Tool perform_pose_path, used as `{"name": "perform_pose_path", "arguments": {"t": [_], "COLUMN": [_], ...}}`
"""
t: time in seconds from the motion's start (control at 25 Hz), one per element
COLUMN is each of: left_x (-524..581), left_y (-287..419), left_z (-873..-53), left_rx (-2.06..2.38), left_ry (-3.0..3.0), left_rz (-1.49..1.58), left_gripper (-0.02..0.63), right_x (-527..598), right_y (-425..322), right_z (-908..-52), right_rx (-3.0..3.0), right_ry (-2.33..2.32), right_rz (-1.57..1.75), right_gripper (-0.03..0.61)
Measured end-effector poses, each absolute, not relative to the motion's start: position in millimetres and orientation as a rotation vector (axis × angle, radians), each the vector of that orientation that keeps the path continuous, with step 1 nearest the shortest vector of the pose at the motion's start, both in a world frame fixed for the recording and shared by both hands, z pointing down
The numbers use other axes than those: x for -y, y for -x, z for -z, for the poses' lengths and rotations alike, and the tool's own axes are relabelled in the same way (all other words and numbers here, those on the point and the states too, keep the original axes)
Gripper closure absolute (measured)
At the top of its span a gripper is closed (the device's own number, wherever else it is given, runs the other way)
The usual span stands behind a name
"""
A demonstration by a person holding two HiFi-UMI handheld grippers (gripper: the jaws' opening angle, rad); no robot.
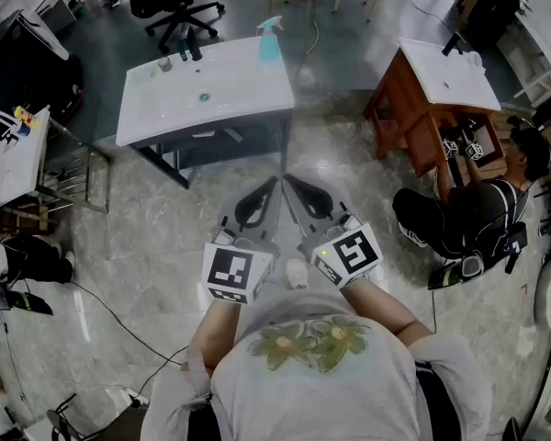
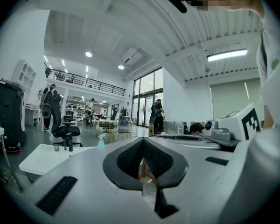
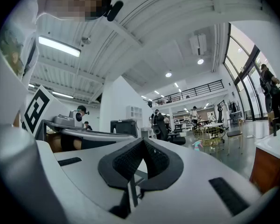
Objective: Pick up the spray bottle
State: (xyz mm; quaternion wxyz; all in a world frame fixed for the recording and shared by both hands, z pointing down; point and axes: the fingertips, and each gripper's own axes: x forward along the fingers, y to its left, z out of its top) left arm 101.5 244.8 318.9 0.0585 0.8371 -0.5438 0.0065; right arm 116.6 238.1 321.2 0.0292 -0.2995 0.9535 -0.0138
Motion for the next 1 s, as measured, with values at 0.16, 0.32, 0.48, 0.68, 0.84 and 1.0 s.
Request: {"name": "perform_pose_path", "arguments": {"t": [0.16,0.32,0.48,0.68,0.84,1.0], "left_x": [-232,-221,-209,-193,-178,-155], "left_y": [-111,-114,-116,-120,-122,-119], "left_z": [-323,-331,-338,-339,-345,-358], "left_rx": [1.657,1.686,1.736,1.777,1.742,1.670], "left_ry": [-2.522,-2.481,-2.428,-2.400,-2.396,-2.444], "left_rz": [-0.037,-0.063,-0.046,-0.034,-0.036,-0.036], "left_gripper": [0.604,0.604,0.604,0.604,0.604,0.604], "right_x": [-227,-218,-206,-188,-176,-150], "right_y": [-126,-130,-134,-139,-139,-135], "right_z": [-330,-336,-340,-344,-349,-353], "right_rx": [-2.951,-2.970,-2.972,-2.945,-2.983,-2.969], "right_ry": [0.899,0.839,0.804,0.794,0.819,0.891], "right_rz": [0.088,0.103,0.091,0.189,0.062,-0.020], "right_gripper": [0.558,0.557,0.557,0.557,0.557,0.557]}}
